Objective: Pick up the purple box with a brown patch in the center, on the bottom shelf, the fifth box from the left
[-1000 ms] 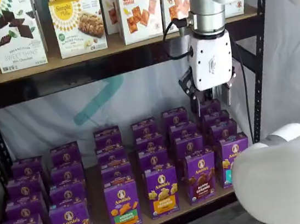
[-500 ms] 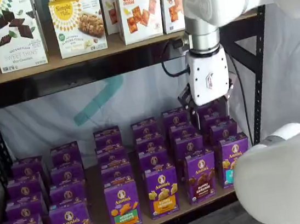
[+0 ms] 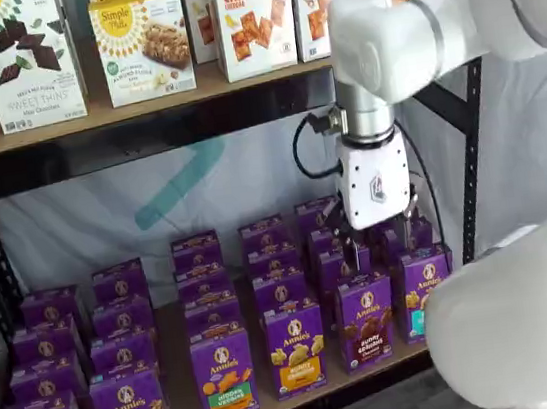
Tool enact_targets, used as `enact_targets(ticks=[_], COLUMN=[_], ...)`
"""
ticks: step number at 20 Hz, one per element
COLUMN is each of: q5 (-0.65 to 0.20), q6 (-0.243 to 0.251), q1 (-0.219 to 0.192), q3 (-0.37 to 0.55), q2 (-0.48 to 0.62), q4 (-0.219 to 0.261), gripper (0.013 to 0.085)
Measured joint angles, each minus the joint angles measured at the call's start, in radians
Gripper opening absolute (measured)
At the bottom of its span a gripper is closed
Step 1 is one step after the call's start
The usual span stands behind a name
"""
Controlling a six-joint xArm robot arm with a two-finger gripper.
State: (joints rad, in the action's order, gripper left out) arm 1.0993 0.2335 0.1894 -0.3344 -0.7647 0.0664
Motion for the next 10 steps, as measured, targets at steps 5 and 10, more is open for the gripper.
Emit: enact_targets(ticks=[5, 10], q5=[-0.127, -0.260], q6=[-0.029, -0.052], q1=[-0.030, -0.063], q3=[0.037, 0.060], q2=[0.094, 0.201], q4=[-0.011, -0.004], gripper=[0.0850, 0.0850])
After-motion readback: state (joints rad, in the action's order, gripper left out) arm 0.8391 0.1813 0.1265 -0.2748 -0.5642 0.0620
